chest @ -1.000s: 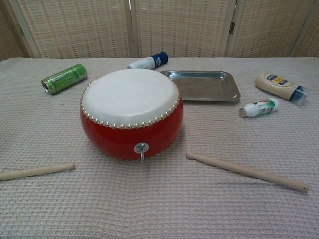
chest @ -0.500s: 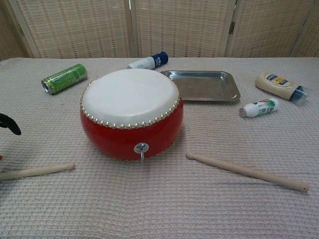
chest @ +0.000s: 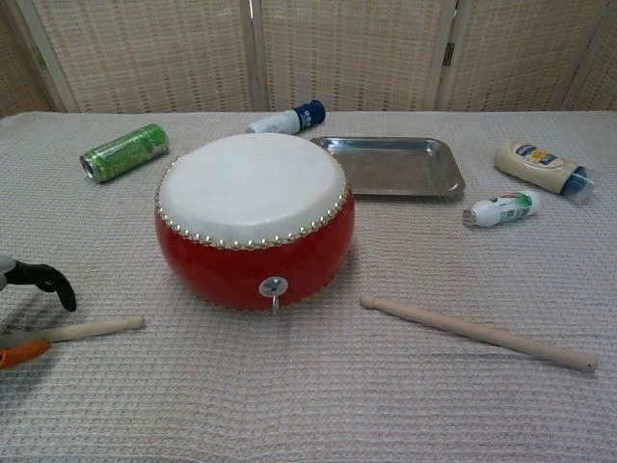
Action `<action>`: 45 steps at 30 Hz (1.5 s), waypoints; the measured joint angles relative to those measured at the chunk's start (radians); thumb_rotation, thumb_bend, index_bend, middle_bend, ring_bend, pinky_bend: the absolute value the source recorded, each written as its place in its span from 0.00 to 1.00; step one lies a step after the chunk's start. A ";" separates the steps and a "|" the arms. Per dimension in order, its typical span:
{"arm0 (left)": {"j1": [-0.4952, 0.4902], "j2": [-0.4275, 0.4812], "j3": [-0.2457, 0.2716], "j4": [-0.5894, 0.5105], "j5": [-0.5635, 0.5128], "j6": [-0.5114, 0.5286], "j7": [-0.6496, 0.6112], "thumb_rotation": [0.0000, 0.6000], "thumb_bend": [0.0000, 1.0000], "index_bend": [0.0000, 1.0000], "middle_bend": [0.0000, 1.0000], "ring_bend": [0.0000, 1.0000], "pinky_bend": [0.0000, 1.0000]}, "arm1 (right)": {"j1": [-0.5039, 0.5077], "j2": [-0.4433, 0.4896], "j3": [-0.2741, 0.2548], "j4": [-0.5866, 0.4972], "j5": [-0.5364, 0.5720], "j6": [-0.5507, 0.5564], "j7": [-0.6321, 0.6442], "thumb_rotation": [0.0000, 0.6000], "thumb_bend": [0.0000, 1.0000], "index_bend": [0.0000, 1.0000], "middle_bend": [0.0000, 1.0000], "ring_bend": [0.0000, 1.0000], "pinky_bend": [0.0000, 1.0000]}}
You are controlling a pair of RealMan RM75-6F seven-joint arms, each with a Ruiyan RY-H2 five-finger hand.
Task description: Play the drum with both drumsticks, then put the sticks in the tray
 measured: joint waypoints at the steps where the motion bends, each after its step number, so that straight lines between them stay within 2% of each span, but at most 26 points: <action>1: -0.001 -0.005 -0.001 0.001 -0.004 0.000 0.006 1.00 0.38 0.40 0.25 0.21 0.11 | 0.000 0.000 0.000 0.001 0.001 -0.001 0.001 1.00 0.16 0.08 0.21 0.09 0.23; 15: -0.012 -0.080 -0.009 0.058 -0.042 0.022 0.076 1.00 0.38 0.44 0.25 0.20 0.11 | 0.000 0.006 0.001 0.001 0.007 -0.005 0.022 1.00 0.16 0.08 0.21 0.09 0.23; 26: -0.011 -0.109 0.007 0.101 -0.033 0.029 0.073 1.00 0.38 0.49 0.25 0.16 0.12 | -0.002 0.014 -0.002 -0.007 0.004 -0.006 0.039 1.00 0.16 0.09 0.21 0.09 0.23; 31: -0.009 -0.113 0.010 0.110 -0.024 0.031 0.044 1.00 0.46 0.56 0.25 0.16 0.11 | -0.004 0.017 -0.003 -0.013 0.004 -0.005 0.042 1.00 0.16 0.09 0.21 0.09 0.23; 34: -0.008 -0.111 0.014 0.118 -0.012 0.033 0.020 1.00 0.48 0.58 0.26 0.16 0.12 | -0.004 0.020 -0.003 -0.018 0.001 -0.002 0.045 1.00 0.16 0.09 0.21 0.09 0.23; 38: -0.002 -0.103 0.012 0.122 0.011 0.051 -0.047 1.00 0.48 0.59 0.29 0.17 0.12 | -0.006 0.024 -0.003 -0.027 -0.004 0.004 0.044 1.00 0.16 0.09 0.21 0.09 0.23; 40: 0.003 -0.096 0.007 0.125 0.028 0.068 -0.118 1.00 0.49 0.60 0.31 0.18 0.13 | -0.006 0.026 -0.003 -0.031 -0.007 0.007 0.043 1.00 0.16 0.09 0.21 0.09 0.23; 45: 0.017 -0.075 -0.013 0.148 0.070 0.116 -0.399 1.00 0.50 0.60 0.34 0.21 0.18 | -0.007 0.025 -0.003 -0.038 -0.013 0.013 0.038 1.00 0.16 0.09 0.21 0.09 0.23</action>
